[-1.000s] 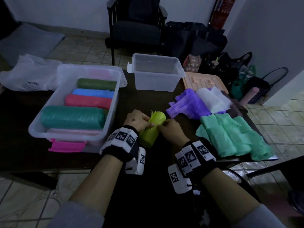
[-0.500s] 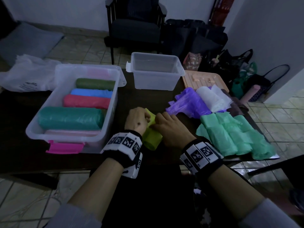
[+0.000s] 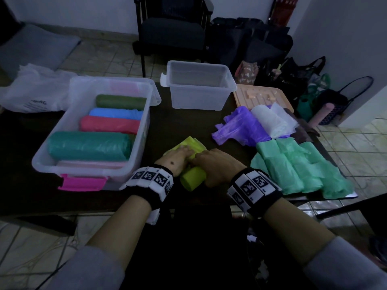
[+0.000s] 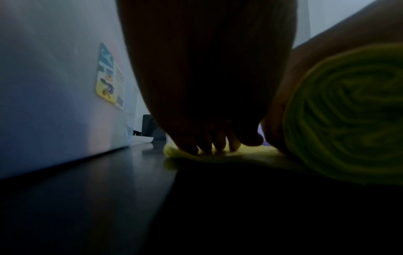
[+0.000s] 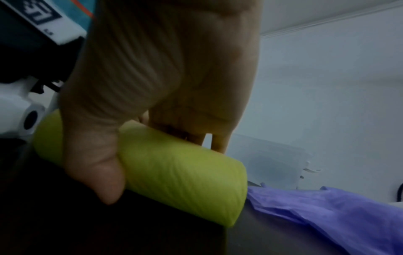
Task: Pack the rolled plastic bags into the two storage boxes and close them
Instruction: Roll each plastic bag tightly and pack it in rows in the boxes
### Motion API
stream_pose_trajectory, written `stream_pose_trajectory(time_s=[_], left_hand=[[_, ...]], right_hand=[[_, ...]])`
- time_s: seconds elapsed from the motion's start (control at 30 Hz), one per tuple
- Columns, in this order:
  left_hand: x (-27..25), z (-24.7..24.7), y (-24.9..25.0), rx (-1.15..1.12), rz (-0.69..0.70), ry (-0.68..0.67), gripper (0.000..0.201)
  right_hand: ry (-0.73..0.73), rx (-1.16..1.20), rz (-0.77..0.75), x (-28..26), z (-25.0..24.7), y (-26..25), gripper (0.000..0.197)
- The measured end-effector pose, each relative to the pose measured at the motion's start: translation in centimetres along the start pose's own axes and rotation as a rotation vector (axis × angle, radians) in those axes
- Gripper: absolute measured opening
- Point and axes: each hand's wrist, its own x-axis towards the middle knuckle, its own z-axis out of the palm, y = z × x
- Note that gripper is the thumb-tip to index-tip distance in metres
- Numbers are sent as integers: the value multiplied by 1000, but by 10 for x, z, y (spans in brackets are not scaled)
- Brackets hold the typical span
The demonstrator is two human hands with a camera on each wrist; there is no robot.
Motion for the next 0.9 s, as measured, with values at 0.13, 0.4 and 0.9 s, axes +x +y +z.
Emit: stream_pose_trajectory(time_s=[0.13,0.4,0.9], left_hand=[[2,-1,-7,8,21,-1,48],[1,3,-9,-74,39,-13,49],[-31,-4,14,-271,-239,251,37]], right_hand=[[-9,70,1,2,-3,-8,57],[-39,164,76,-1,5,-12,64],[-120,277,163,3,-4,-6,63]])
